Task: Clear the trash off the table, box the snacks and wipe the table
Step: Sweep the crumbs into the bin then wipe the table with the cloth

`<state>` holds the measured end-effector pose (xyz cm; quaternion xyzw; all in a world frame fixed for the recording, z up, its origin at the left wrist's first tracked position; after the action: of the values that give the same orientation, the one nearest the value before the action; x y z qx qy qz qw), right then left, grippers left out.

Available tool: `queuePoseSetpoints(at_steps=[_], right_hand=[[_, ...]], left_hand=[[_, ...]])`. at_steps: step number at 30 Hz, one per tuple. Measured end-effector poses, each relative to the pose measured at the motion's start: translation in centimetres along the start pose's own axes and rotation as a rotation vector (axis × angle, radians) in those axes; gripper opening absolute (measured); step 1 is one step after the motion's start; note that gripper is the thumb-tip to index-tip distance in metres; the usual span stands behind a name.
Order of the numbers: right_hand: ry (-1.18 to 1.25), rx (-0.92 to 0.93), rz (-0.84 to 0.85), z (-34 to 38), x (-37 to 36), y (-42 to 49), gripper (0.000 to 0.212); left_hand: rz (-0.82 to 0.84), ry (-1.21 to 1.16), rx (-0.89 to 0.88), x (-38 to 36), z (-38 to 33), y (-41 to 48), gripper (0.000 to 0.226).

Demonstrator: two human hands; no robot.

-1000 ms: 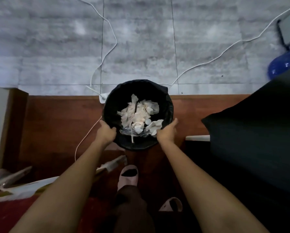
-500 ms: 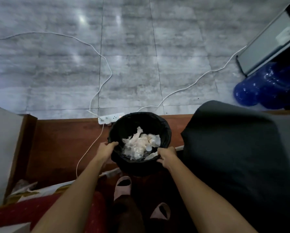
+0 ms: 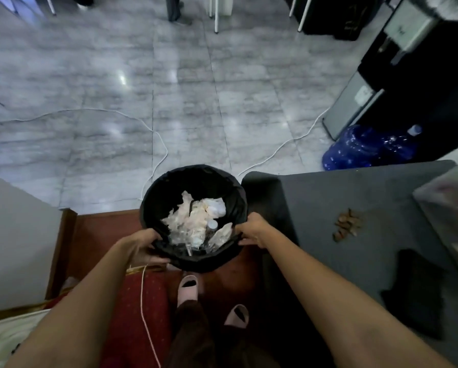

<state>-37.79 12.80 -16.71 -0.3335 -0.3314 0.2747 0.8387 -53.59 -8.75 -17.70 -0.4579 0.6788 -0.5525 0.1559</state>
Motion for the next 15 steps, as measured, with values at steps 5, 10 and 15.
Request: queuePoseSetpoints(at_steps=[5, 10, 15], right_hand=[[0.115, 0.028, 0.031, 0.0, 6.4, -5.1, 0.011], [0.351, 0.415, -0.488, -0.6, 20.0, -5.1, 0.016], [-0.470, 0.255, -1.203, -11.1, 30.6, -6.9, 0.046]], left_hand=[[0.019, -0.076, -0.138, -1.8, 0.9, -4.1, 0.021], [0.000, -0.116, -0.189, -3.7, 1.4, -4.7, 0.027], [0.012, -0.028, -0.234, -5.9, 0.7, -4.1, 0.026]])
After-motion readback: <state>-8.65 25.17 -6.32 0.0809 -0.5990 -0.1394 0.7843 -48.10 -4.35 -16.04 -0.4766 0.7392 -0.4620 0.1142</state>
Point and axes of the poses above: each hand's wrist, its own y-axis towards the middle knuckle, its own x-axis out of the back of the hand, z = x × y, the point moved 7 cm from there along y, towards the middle knuckle, and after that the axes turned 13 degrees about -z, right-handed, at the moved point
